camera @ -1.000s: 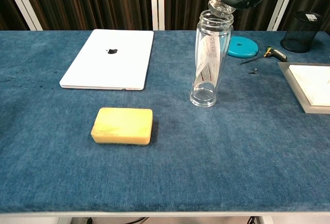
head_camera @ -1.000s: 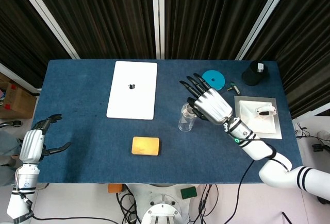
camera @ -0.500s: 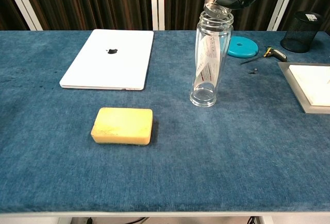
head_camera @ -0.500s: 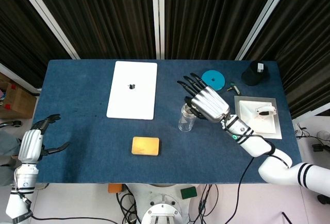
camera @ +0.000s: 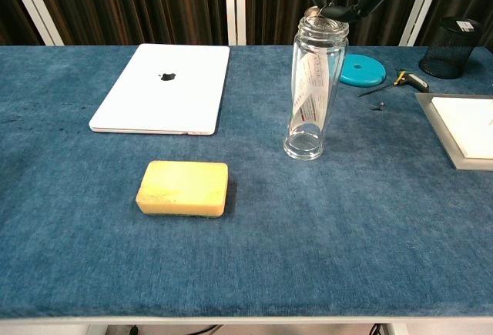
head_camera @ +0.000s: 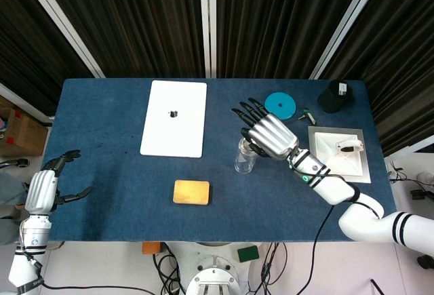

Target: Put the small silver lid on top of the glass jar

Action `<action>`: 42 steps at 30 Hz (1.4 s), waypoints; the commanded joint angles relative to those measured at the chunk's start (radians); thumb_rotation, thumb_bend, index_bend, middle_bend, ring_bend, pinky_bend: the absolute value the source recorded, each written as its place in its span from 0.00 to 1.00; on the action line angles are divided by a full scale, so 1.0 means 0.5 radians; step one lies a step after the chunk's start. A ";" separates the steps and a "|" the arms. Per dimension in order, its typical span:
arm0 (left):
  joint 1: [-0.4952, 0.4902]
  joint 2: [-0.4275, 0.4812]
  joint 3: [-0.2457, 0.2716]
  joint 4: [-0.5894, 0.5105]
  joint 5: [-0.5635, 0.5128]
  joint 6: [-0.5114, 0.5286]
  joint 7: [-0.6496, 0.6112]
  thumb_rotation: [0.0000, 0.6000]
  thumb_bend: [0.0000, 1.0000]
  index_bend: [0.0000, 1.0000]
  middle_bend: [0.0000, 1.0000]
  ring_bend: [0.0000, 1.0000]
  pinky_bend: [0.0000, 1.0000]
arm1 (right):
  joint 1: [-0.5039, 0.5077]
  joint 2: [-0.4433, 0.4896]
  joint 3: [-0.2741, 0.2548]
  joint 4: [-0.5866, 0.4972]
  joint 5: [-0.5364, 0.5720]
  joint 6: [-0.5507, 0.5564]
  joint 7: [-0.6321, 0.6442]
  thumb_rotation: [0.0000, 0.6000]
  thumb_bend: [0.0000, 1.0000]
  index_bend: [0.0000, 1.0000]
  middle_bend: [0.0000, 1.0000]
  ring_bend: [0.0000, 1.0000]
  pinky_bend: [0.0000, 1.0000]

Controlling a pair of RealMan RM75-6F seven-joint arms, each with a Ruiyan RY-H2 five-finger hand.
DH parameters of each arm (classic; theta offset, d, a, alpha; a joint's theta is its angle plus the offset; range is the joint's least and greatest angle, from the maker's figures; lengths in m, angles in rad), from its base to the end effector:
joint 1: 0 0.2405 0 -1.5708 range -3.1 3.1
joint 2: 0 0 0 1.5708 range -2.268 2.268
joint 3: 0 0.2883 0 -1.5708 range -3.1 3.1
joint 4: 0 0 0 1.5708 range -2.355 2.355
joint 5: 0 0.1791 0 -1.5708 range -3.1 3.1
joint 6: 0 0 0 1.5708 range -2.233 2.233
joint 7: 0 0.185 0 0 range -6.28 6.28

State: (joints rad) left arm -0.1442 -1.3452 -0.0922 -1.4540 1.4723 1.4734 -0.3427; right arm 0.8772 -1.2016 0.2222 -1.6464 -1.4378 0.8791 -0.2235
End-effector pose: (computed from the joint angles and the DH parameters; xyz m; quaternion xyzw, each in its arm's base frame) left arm -0.3277 0.2500 0.1427 -0.4991 -0.4854 -0.5204 0.4944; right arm -0.0732 -0.4061 0.1015 0.8211 -0.1744 0.4074 0.3597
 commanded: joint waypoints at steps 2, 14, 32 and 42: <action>-0.003 -0.008 0.006 0.003 0.004 -0.009 0.000 1.00 0.03 0.22 0.27 0.27 0.26 | 0.016 0.007 -0.001 -0.016 0.028 -0.020 -0.026 1.00 0.44 0.68 0.07 0.00 0.00; -0.013 -0.014 0.007 0.003 0.017 -0.014 -0.002 1.00 0.03 0.22 0.27 0.27 0.26 | 0.041 0.000 -0.018 -0.027 0.087 -0.044 -0.052 1.00 0.44 0.68 0.07 0.00 0.00; -0.012 -0.016 0.017 0.010 0.012 -0.029 0.001 1.00 0.03 0.22 0.27 0.27 0.26 | 0.059 -0.011 -0.045 -0.010 0.132 -0.052 -0.061 1.00 0.43 0.68 0.07 0.00 0.00; -0.018 -0.008 0.016 0.004 0.005 -0.043 0.014 1.00 0.03 0.22 0.27 0.27 0.26 | 0.072 -0.022 -0.055 0.024 0.113 -0.055 -0.019 1.00 0.39 0.46 0.07 0.00 0.00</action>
State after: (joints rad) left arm -0.1534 -1.3494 -0.0843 -1.4521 1.4749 1.4519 -0.3359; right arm 0.9136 -1.2123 0.1953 -1.6354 -1.3799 0.8502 -0.2347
